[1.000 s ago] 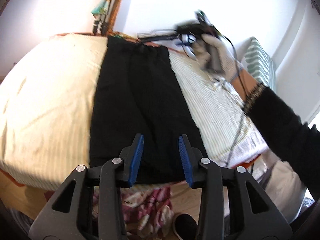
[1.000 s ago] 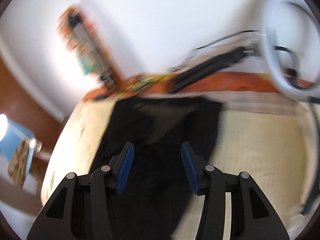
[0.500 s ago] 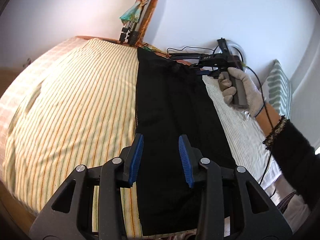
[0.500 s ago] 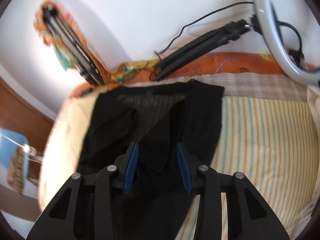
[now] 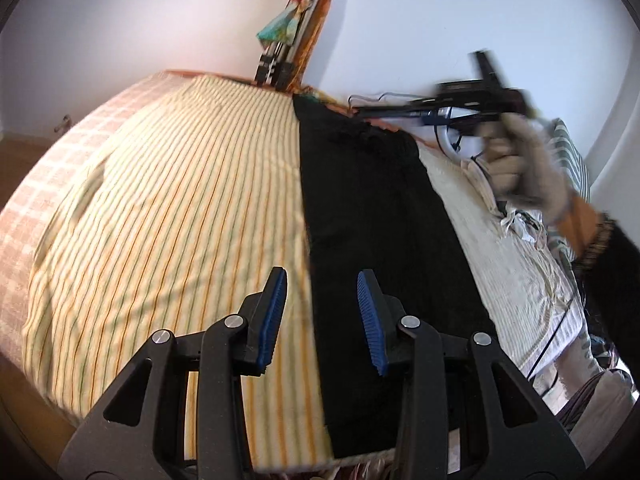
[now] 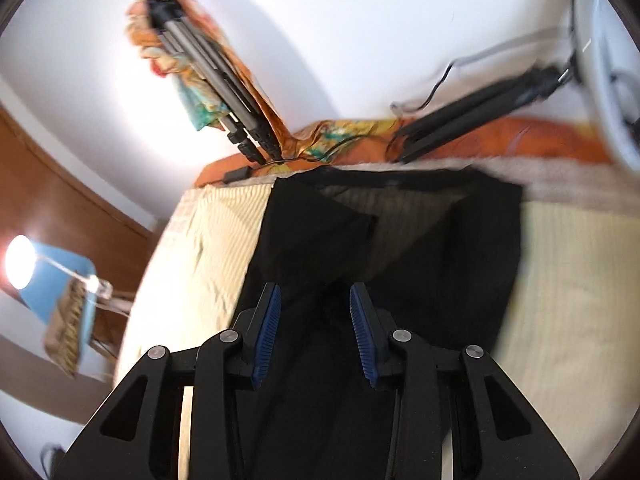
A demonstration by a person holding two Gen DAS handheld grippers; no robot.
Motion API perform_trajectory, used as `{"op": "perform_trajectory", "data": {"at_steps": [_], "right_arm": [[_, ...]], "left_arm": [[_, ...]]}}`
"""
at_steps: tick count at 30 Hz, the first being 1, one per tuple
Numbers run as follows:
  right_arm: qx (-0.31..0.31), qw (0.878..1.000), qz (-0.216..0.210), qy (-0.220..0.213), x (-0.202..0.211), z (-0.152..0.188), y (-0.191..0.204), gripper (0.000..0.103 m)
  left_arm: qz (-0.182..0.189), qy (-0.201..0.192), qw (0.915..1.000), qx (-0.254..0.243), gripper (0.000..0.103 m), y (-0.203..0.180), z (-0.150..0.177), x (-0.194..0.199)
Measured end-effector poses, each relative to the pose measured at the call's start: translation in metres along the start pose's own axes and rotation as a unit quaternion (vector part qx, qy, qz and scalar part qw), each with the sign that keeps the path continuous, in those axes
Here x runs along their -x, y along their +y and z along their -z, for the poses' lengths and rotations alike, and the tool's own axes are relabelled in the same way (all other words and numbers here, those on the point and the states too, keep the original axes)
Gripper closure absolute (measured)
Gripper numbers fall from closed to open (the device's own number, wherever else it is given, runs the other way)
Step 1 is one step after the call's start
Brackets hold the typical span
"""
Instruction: Fold small clothes
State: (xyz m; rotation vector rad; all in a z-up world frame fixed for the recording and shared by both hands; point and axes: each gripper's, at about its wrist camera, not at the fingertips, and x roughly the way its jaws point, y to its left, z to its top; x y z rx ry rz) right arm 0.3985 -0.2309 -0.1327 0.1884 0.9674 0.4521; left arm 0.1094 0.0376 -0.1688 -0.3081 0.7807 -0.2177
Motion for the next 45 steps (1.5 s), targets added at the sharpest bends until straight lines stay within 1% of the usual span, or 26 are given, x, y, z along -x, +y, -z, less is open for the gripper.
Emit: {"op": "perform_trajectory", "data": {"at_steps": [2,3,4,5,7,8,11,13,16,18,19,21,24,26,28,30,31,32,35,36,37,38,41,45], "right_arm": [[0.024,0.999,0.046,-0.003,0.037,0.018,0.006,0.069],[0.033,0.997,0.066,0.005,0.057,0.033,0.009,0.069],[0.036,0.996,0.076,0.008,0.067,0.041,0.009,0.069],[0.042,0.995,0.092,0.012,0.085,0.058,0.011,0.069],[0.049,0.993,0.107,0.02,0.109,0.088,0.015,0.069],[0.053,0.992,0.112,0.026,0.123,0.111,0.019,0.069],[0.057,0.989,0.126,0.051,0.141,0.157,0.025,0.069],[0.045,0.991,0.109,0.062,0.152,0.187,0.027,0.069],[0.01,0.994,0.079,0.078,0.154,0.234,0.029,0.069],[-0.006,0.994,0.07,0.082,0.151,0.257,0.027,0.069],[-0.024,0.995,0.052,0.085,0.146,0.272,0.023,0.069],[-0.051,0.993,0.025,0.101,0.131,0.29,0.018,0.069],[-0.068,0.991,0.008,0.112,0.119,0.309,0.018,0.069],[-0.073,0.991,0.001,0.115,0.117,0.317,0.024,0.069],[-0.063,0.99,0.004,0.126,0.111,0.321,0.029,0.069],[-0.048,0.99,0.012,0.132,0.107,0.321,0.039,0.069],[-0.042,0.99,0.013,0.134,0.104,0.321,0.041,0.069],[-0.041,0.99,0.015,0.135,0.103,0.321,0.041,0.069],[-0.035,0.99,0.014,0.132,0.101,0.319,0.043,0.07],[-0.033,0.991,0.012,0.131,0.103,0.32,0.041,0.082],[-0.034,0.99,-0.001,0.136,0.1,0.321,0.041,0.092],[-0.04,0.989,-0.008,0.14,0.096,0.322,0.041,0.098],[-0.046,0.99,-0.016,0.132,0.099,0.328,0.039,0.1],[-0.055,0.992,-0.05,0.1,0.13,0.323,0.032,0.101]], "left_arm": [[0.006,0.011,0.9999,0.003,0.066,0.004,0.002,0.001],[0.01,0.015,0.9998,0.006,0.066,0.006,0.003,0.002],[0.016,0.022,0.9996,0.008,0.066,0.007,0.004,0.002],[0.02,0.028,0.9994,0.01,0.066,0.008,0.006,0.003],[0.024,0.036,0.999,0.014,0.066,0.009,0.008,0.004],[0.026,0.042,0.9987,0.015,0.066,0.01,0.01,0.004],[0.038,0.066,0.9967,0.027,0.066,0.013,0.015,0.004],[0.045,0.082,0.995,0.035,0.066,0.015,0.018,0.004],[0.049,0.096,0.9935,0.036,0.066,0.014,0.024,0.007],[0.054,0.107,0.9921,0.035,0.066,0.013,0.03,0.008],[0.055,0.113,0.9914,0.036,0.066,0.013,0.032,0.008],[0.058,0.127,0.9896,0.037,0.066,0.011,0.037,0.008],[0.06,0.143,0.9871,0.041,0.066,0.01,0.046,0.009],[0.071,0.153,0.9844,0.05,0.066,0.01,0.051,0.008],[0.084,0.165,0.9811,0.057,0.066,0.007,0.056,0.004],[0.079,0.159,0.9826,0.055,0.067,0.005,0.056,0.004],[0.079,0.158,0.9827,0.055,0.071,0.003,0.056,0.003],[0.081,0.159,0.9825,0.055,0.083,0.003,0.056,0.002],[0.079,0.159,0.9827,0.05,0.098,0.0,0.056,-0.002],[0.078,0.157,0.9832,0.049,0.098,0.0,0.056,-0.003],[0.079,0.156,0.9834,0.049,0.1,0.001,0.055,-0.003],[0.079,0.153,0.9837,0.05,0.1,0.001,0.054,-0.001],[0.082,0.14,0.9855,0.05,0.101,0.002,0.05,0.008],[0.085,0.122,0.9878,0.047,0.101,0.005,0.046,0.028]]}}
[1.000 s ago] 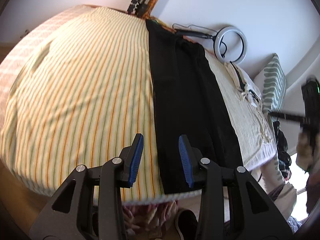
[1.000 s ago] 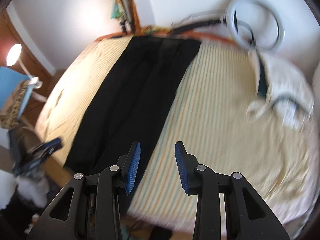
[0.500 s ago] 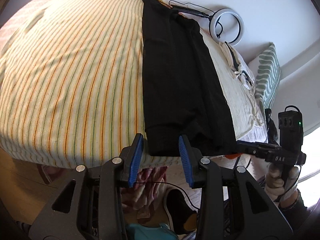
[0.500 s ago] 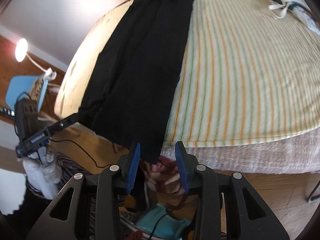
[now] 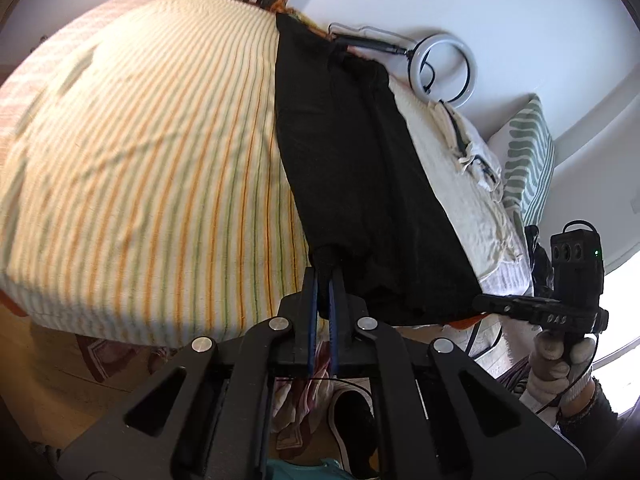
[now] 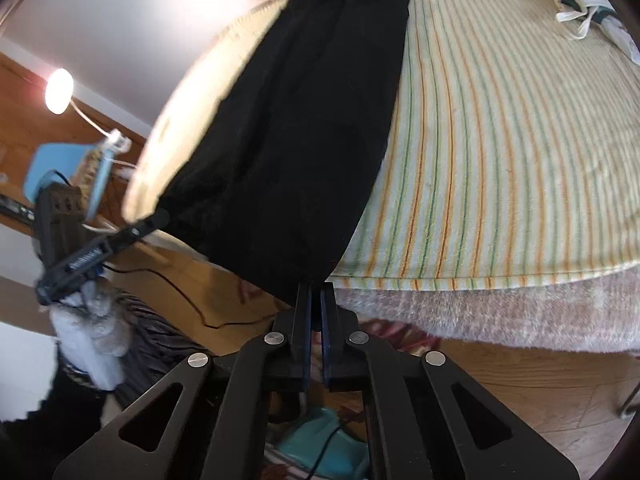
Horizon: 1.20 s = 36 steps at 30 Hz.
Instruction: Fold small clothes
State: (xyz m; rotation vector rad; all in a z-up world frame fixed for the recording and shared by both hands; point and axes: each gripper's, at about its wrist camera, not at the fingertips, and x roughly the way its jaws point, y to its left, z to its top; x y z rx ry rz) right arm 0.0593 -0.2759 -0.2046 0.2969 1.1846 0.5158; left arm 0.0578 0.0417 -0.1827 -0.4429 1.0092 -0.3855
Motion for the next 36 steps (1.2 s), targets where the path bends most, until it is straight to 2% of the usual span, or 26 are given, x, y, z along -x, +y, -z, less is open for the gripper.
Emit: {"op": "perform_trajectory", "data": {"at_steps": [4,9,15,21,28,33,36], "right_arm": [[0.008,1.0,0.008,0.002,0.0,0.001,-0.005,0.101],[-0.008,1.0,0.009,0.029,-0.02,0.003,-0.014,0.101],[-0.022,1.0,-0.02,0.009,-0.006,-0.009,-0.015,0.101],[-0.03,0.999,-0.033,-0.009,0.004,-0.027,-0.018,0.101],[-0.032,0.998,-0.03,-0.043,0.007,-0.065,-0.023,0.101],[-0.04,0.997,-0.018,-0.061,-0.006,-0.098,-0.033,0.101],[-0.06,0.996,-0.018,-0.057,-0.017,-0.107,-0.042,0.101]], "left_arm": [[-0.018,0.009,0.9998,-0.006,0.101,0.003,0.003,-0.007],[-0.013,0.02,0.9997,-0.003,0.101,0.004,0.006,-0.017],[-0.005,0.01,0.9999,-0.004,0.101,0.001,-0.007,-0.009],[0.004,-0.006,0.9999,-0.008,0.101,-0.009,-0.033,-0.008],[0.007,-0.025,0.9996,-0.012,0.101,-0.017,-0.073,-0.022],[-0.006,-0.031,0.9995,-0.009,0.101,-0.014,-0.102,-0.045],[-0.019,-0.029,0.9994,-0.005,0.101,-0.008,-0.116,-0.062]]}}
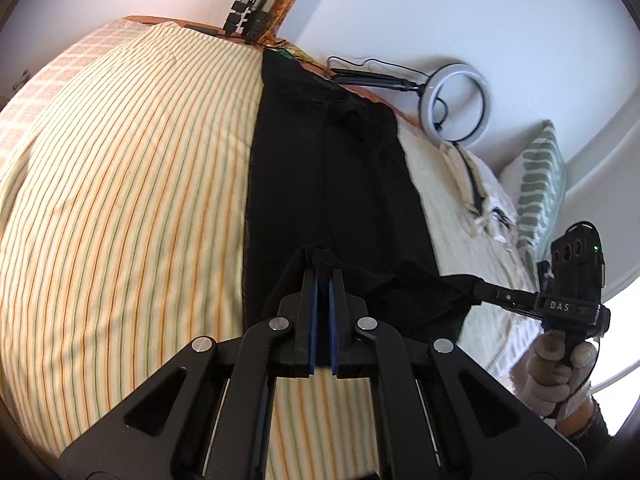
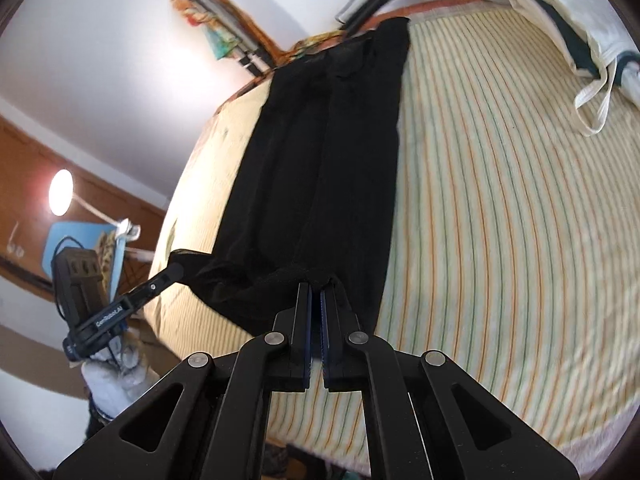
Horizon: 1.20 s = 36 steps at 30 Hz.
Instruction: Fold small clothes
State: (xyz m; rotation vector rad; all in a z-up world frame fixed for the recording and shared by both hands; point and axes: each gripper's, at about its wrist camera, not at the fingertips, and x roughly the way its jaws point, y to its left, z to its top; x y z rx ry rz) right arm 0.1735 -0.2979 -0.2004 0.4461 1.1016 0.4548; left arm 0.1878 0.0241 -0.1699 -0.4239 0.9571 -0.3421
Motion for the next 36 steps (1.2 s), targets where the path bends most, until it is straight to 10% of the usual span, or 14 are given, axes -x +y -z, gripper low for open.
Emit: {"op": "perform_trajectory", "data": {"at_steps": [10,14,19,23,30,36], "right_arm": [[-0.01,1.0,0.016,0.014,-0.019,-0.016,-0.019,0.097],[0.051,0.997,0.05,-0.004,-0.006,-0.019,-0.005,0.081],[0.125,0.991,0.043,-0.021,0.009,-0.004,0.014,0.076],[0.176,0.983,0.052,0.018,-0.013,0.013,0.027,0.081],[0.216,0.972,0.083,0.043,-0.041,0.016,0.037,0.082],[0.205,0.976,0.072,0.028,-0.053,-0.001,0.037,0.082]], "left_arm": [[-0.01,0.01,0.9999,-0.002,0.1,0.008,-0.007,-0.027],[-0.023,-0.01,0.9996,-0.009,0.057,0.009,-0.008,-0.015],[-0.043,-0.047,0.9952,-0.074,0.057,0.001,-0.001,0.012],[-0.036,-0.002,0.9929,-0.114,0.081,-0.006,0.013,0.003],[-0.053,0.055,0.9874,-0.139,0.081,-0.012,0.027,-0.029],[-0.061,0.03,0.9906,-0.119,0.081,-0.008,0.006,-0.042]]}}
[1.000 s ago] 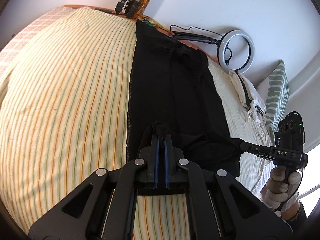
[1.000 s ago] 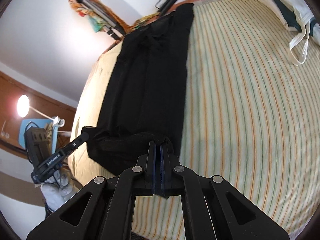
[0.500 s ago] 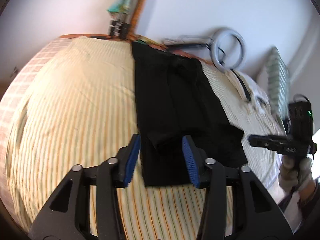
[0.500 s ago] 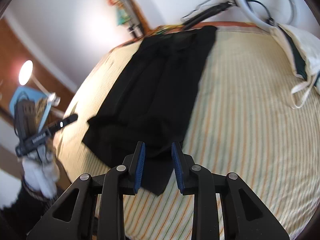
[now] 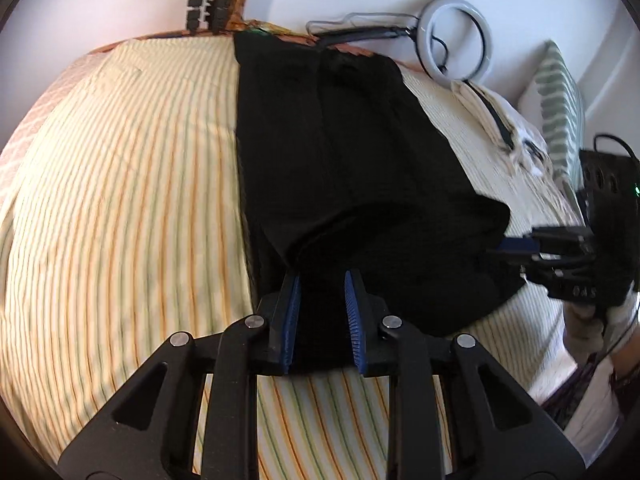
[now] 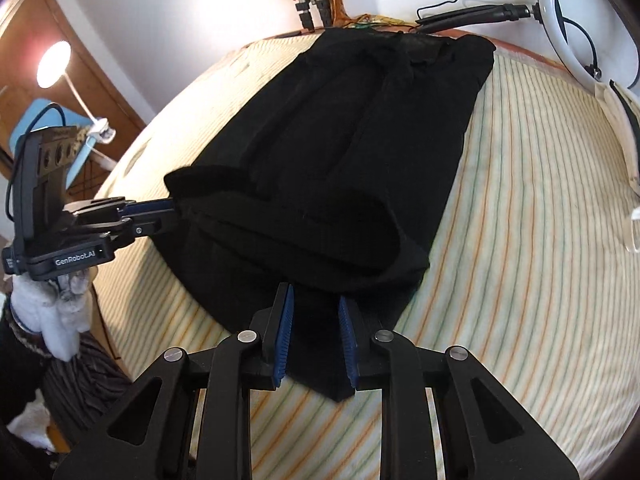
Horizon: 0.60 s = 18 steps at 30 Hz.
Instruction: Fold small clothes
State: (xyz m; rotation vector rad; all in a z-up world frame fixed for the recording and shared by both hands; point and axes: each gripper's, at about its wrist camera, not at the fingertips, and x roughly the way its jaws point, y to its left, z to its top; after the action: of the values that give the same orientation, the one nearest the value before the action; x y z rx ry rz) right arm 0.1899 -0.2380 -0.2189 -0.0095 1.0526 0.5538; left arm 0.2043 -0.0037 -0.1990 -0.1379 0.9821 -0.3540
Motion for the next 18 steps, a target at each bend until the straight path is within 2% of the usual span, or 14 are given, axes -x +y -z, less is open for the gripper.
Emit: {"op": "perform_trajectory", "data": {"at_steps": [3,6,7,11,18], "right_arm": [[-0.012,1.0,0.009,-0.02,-0.001,-0.01,-0.006,0.082],[-0.032,0.998,0.023,-0.039,0.002,-0.018,-0.014,0.082],[-0.042,0.998,0.027,-0.044,0.003,-0.021,-0.018,0.082],[-0.057,0.996,0.029,-0.062,0.012,-0.024,-0.026,0.082],[-0.077,0.994,0.025,-0.077,0.029,-0.03,-0.031,0.082]], "left_arm": [[-0.007,-0.02,0.9995,0.025,0.081,0.011,-0.01,-0.004],[-0.041,-0.053,0.9964,0.052,0.081,0.024,-0.017,0.001],[-0.041,-0.059,0.9957,0.058,0.081,0.026,-0.019,0.003],[-0.068,-0.094,0.9918,0.054,0.081,0.03,-0.018,0.017],[-0.051,-0.086,0.9934,0.056,0.081,0.028,-0.022,0.023]]}}
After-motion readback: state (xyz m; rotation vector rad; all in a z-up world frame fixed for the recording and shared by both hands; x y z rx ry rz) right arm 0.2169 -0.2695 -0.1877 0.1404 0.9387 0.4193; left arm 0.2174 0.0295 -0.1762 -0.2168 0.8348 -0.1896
